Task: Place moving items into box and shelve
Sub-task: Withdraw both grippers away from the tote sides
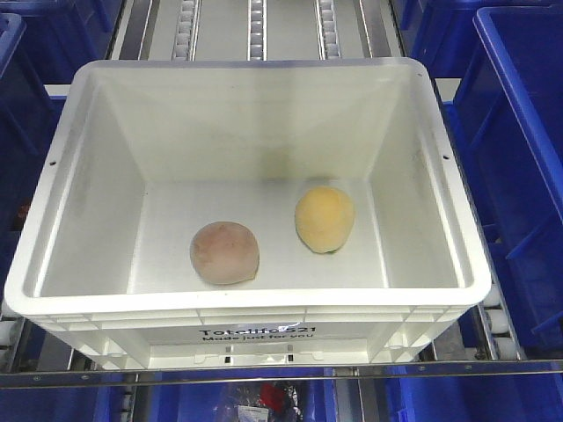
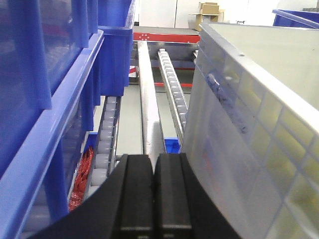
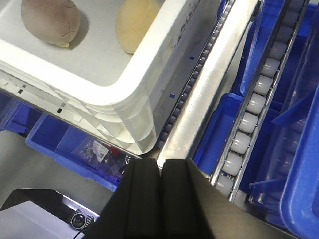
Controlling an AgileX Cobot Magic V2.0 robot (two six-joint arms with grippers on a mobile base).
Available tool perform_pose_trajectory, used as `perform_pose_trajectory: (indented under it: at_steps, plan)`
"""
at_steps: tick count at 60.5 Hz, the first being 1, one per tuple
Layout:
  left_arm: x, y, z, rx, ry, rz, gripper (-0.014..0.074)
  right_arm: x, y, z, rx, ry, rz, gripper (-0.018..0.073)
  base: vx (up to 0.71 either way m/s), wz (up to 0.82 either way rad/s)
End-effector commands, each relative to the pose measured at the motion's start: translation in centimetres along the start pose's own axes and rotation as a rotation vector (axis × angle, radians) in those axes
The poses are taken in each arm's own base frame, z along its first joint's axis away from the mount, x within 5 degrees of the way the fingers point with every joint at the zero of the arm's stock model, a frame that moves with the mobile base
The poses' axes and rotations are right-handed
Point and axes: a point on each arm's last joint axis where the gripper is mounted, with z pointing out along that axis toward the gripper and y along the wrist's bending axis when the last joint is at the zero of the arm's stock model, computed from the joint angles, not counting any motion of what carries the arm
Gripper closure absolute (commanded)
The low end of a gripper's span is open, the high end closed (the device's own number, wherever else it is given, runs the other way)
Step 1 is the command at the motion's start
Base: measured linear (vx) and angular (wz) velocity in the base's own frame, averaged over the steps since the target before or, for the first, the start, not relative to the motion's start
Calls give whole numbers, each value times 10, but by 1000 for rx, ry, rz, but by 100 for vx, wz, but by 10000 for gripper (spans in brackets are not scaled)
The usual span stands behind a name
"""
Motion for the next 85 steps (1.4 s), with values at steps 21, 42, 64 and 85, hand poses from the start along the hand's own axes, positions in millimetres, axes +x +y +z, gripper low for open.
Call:
perform_pose_trajectory:
  at_steps: [21,42,64,85]
  plan:
    - [-1,0,0,-4,-83,9,613,-10,-1,-4,5,-77,-14,575,0,0]
    - [-1,1,0,-30,-80,8,613,-11,-1,-4,7,-77,-15,575,0,0]
    - [-1,1,0,-31,-79,8,611,-11,-1,-4,7,-77,-15,575,0,0]
    - [-1,1,0,-31,-79,8,610,-11,-1,-4,7,-77,-15,575,0,0]
